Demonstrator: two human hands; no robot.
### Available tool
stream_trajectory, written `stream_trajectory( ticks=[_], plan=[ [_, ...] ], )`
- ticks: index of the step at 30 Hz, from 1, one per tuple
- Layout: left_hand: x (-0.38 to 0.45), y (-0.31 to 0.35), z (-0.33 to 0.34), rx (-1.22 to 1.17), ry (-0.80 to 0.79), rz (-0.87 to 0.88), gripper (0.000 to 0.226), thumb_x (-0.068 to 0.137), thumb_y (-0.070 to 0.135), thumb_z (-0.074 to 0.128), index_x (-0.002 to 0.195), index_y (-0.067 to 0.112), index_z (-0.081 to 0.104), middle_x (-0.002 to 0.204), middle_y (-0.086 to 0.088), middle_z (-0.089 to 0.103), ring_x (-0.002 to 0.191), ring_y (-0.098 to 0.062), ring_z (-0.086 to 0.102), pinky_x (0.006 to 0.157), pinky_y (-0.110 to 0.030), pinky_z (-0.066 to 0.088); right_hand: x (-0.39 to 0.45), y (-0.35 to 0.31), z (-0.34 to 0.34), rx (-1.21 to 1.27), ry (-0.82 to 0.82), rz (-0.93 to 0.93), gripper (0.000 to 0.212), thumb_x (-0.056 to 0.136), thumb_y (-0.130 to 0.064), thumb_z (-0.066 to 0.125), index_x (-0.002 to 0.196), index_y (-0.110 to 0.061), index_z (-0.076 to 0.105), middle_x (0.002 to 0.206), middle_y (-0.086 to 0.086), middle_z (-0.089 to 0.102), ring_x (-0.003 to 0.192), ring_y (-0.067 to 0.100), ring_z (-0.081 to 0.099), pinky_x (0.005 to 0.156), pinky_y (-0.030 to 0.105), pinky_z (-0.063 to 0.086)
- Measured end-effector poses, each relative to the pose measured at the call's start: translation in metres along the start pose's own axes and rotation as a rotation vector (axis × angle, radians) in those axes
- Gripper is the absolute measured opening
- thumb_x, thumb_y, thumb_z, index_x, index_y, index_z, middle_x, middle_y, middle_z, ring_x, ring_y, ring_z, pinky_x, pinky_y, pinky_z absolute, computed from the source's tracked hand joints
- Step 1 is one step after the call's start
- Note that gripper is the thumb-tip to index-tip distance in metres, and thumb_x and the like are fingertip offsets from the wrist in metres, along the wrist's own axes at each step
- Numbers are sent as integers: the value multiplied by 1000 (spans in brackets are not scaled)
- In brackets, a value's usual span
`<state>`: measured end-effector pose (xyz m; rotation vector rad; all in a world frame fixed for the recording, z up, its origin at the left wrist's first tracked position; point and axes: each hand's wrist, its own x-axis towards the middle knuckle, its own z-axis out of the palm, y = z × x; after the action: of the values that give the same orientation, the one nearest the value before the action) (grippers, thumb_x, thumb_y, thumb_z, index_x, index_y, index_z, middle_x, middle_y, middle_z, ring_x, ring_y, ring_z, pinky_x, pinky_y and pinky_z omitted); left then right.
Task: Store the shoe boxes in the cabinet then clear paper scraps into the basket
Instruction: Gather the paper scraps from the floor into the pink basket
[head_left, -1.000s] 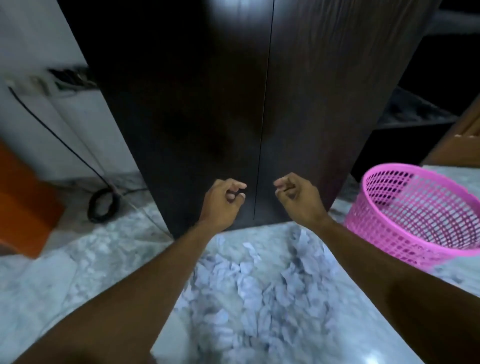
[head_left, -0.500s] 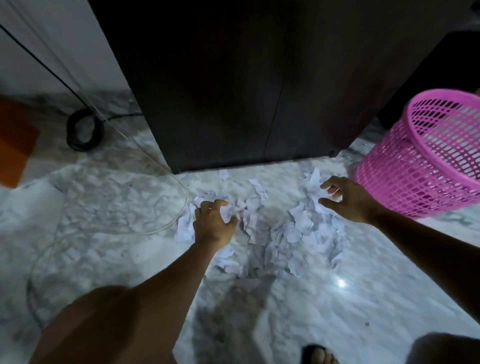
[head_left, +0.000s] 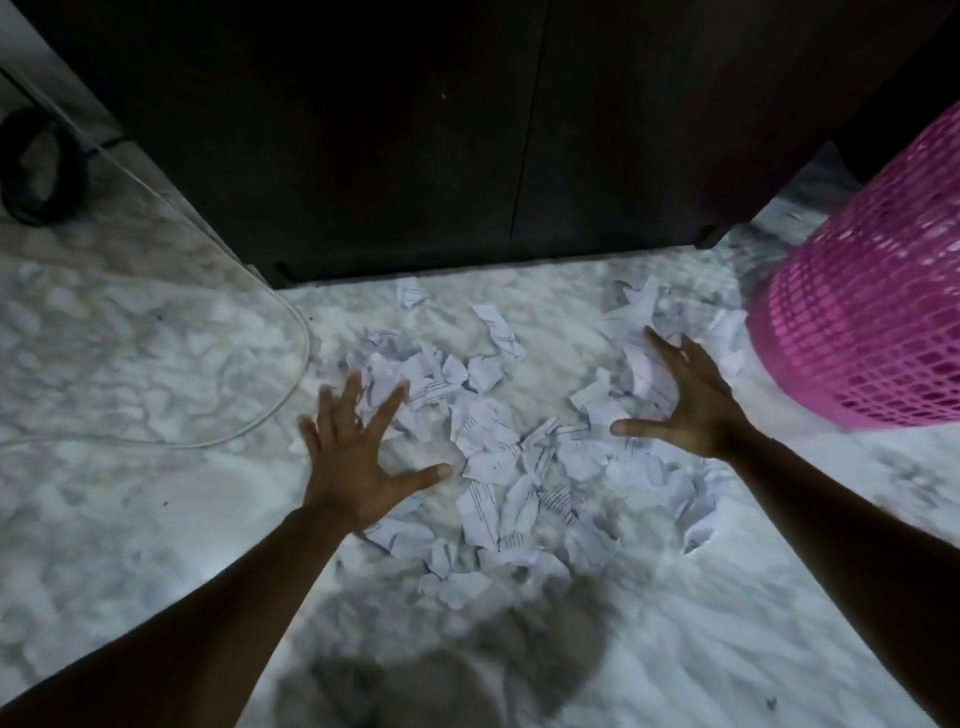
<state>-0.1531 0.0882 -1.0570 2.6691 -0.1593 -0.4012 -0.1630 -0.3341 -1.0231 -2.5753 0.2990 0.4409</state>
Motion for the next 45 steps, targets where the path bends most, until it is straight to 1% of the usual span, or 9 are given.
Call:
stream_trajectory(
  ticks=[9,14,17,20,25,30,36,41,45],
  plan=[
    [14,53,39,113,57,346,137,52,104,53,164,33,17,174,-2,4,160,-29,-4,125,-65,3,-10,-62,72,-274,-149,-490,148,42,-105,59,163,-46,-1,173,7,-21,157,29,-27,126,59,-13],
    [16,52,66,17,267,414,105,71,75,69,149,9,48,150,-14,49,142,-35,41,118,-56,32,-9,-65,108,-164,102,-558,116,61,-93,60,153,-24,44,169,18,26,158,38,16,123,63,19],
    [19,61,74,103,305,374,72,75,48,73,133,6,61,130,-16,62,127,-35,46,121,-42,27,-7,-79,118,-63,286,-557,78,64,-64,70,128,-21,56,132,16,56,123,37,50,94,52,47],
    [24,78,72,6,243,321,47,81,32,61,116,4,70,119,-17,72,120,-40,62,115,-49,39,-4,-95,122,51,292,-533,57,70,-45,74,116,-20,53,109,11,59,95,30,57,75,41,52],
    [27,109,52,-253,180,199,62,66,9,67,127,0,66,127,-20,68,121,-41,62,104,-48,51,0,-98,104,200,308,-492,37,73,-32,73,104,-12,65,98,6,64,79,26,65,64,33,54],
    [35,153,16,-352,370,373,38,75,27,64,111,16,61,99,-8,60,92,-30,60,77,-38,54,-5,-103,59,302,484,-503,41,67,-27,83,100,-10,66,92,3,66,76,14,58,63,18,39],
    [45,230,-53,-375,379,510,37,78,11,74,113,4,66,101,-7,60,94,-30,62,81,-45,57,-21,-107,-34,391,672,-536,33,71,-18,85,98,-9,68,93,4,68,81,20,62,68,40,52],
    [52,337,-118,-446,402,738,36,70,12,69,106,10,65,91,-7,63,84,-31,64,71,-41,54,-51,-102,-152,461,883,-571,28,76,-28,73,87,-39,50,80,-10,57,69,11,55,61,31,48],
    [59,441,-152,-518,475,884,23,76,10,72,97,2,67,92,-11,67,84,-25,66,68,-22,44,-79,-79,-249,439,1077,-584,29,80,-24,78,91,-28,52,80,-14,59,72,3,56,65,20,44]
  ],
)
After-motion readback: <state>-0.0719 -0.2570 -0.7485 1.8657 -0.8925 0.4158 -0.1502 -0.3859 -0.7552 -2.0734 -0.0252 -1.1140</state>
